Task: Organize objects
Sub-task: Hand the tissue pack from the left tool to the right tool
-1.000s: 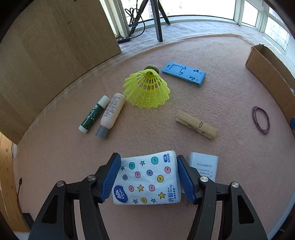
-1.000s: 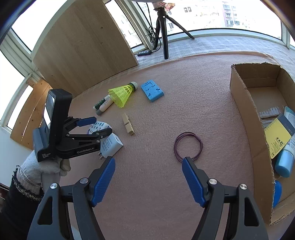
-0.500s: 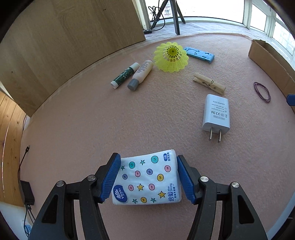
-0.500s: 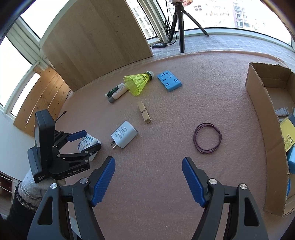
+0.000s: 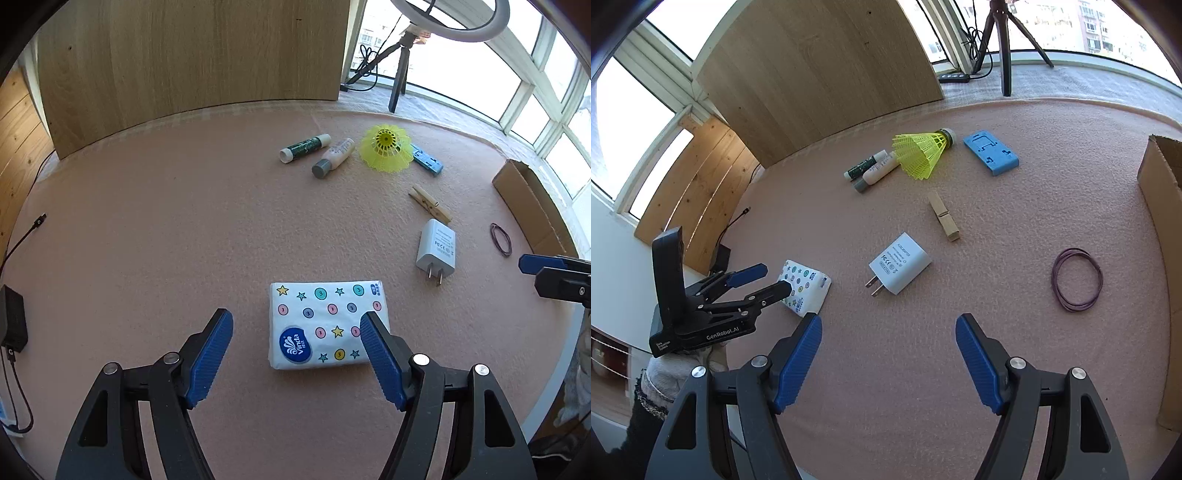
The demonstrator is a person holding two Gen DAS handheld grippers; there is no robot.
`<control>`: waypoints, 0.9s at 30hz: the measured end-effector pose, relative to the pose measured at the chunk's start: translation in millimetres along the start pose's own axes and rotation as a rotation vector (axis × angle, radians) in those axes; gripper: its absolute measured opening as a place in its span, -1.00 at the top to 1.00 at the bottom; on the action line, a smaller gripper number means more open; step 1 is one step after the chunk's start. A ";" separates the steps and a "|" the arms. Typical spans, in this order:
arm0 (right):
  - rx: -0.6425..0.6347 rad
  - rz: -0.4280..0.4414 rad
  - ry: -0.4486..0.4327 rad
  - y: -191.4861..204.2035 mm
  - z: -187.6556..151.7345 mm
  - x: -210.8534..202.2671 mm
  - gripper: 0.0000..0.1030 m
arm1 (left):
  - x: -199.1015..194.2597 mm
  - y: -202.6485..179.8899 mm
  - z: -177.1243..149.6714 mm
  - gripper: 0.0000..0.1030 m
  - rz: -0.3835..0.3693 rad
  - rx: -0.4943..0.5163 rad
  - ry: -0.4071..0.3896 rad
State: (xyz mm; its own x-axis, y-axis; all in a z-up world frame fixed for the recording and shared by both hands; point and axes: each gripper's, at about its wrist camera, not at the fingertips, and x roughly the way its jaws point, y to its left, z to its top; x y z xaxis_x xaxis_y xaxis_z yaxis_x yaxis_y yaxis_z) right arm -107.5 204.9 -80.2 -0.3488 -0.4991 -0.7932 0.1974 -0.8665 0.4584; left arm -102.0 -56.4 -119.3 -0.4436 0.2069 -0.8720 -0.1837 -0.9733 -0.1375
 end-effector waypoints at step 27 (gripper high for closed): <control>0.034 0.099 0.197 60.2 21.6 121.6 0.41 | 11.2 2.9 -22.5 0.11 -0.172 -0.035 0.004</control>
State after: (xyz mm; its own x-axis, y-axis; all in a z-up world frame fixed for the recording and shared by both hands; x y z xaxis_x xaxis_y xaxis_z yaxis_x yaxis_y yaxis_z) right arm -157.8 92.1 -140.5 -0.1425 -0.5755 -0.8053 0.1896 -0.8144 0.5485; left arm -87.7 -59.1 -140.0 -0.4050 0.3703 -0.8360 -0.2258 -0.9265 -0.3010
